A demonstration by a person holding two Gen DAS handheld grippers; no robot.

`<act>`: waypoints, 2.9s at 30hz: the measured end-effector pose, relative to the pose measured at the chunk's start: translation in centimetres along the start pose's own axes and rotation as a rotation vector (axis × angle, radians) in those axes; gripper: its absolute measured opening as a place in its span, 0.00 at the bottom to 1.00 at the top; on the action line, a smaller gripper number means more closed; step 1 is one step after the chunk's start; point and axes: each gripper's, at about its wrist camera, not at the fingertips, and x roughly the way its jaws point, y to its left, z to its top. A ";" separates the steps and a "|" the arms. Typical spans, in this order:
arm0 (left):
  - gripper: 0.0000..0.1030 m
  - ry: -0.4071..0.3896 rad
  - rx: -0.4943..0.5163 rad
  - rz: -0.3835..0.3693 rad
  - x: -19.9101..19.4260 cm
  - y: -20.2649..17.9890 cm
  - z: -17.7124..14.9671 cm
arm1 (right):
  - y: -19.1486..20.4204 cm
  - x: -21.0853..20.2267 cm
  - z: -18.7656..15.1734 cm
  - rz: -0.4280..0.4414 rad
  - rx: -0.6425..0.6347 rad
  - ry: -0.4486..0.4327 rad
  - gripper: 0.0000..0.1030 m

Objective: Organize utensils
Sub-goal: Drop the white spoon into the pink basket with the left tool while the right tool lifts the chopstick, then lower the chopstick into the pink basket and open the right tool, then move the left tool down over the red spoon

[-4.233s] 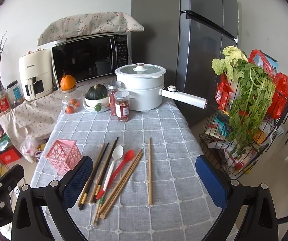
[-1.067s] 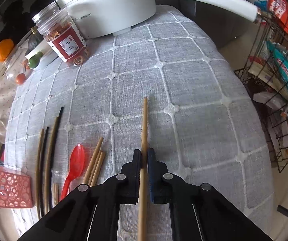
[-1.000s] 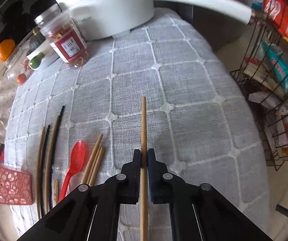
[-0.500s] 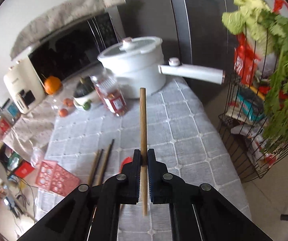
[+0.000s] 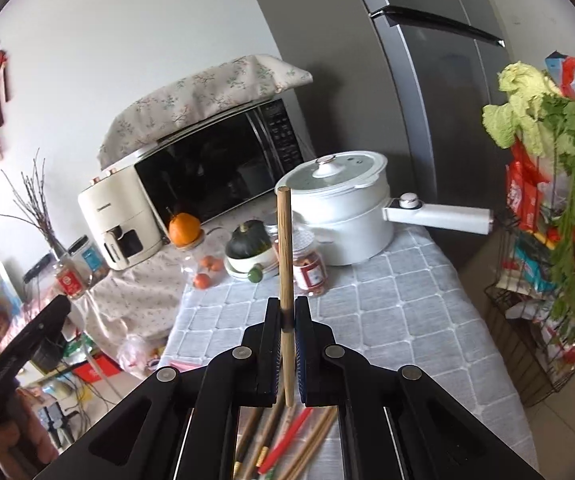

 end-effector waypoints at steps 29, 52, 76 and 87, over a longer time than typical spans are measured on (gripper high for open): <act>0.87 0.350 -0.069 0.146 5.2 4.3 -3.7 | 6.7 1.7 -0.7 0.226 -0.023 -0.012 0.07; 0.99 0.455 -0.134 0.243 3.2 8.6 -6.3 | 9.6 9.0 -3.9 0.132 -0.111 0.158 0.07; 1.00 0.254 -0.065 0.163 -1.6 3.9 -1.1 | 3.7 0.5 -0.5 0.045 -0.050 0.000 0.86; 1.00 0.387 0.077 -0.086 0.2 -6.1 -3.0 | -6.2 -1.8 -0.3 -0.152 0.036 0.036 0.87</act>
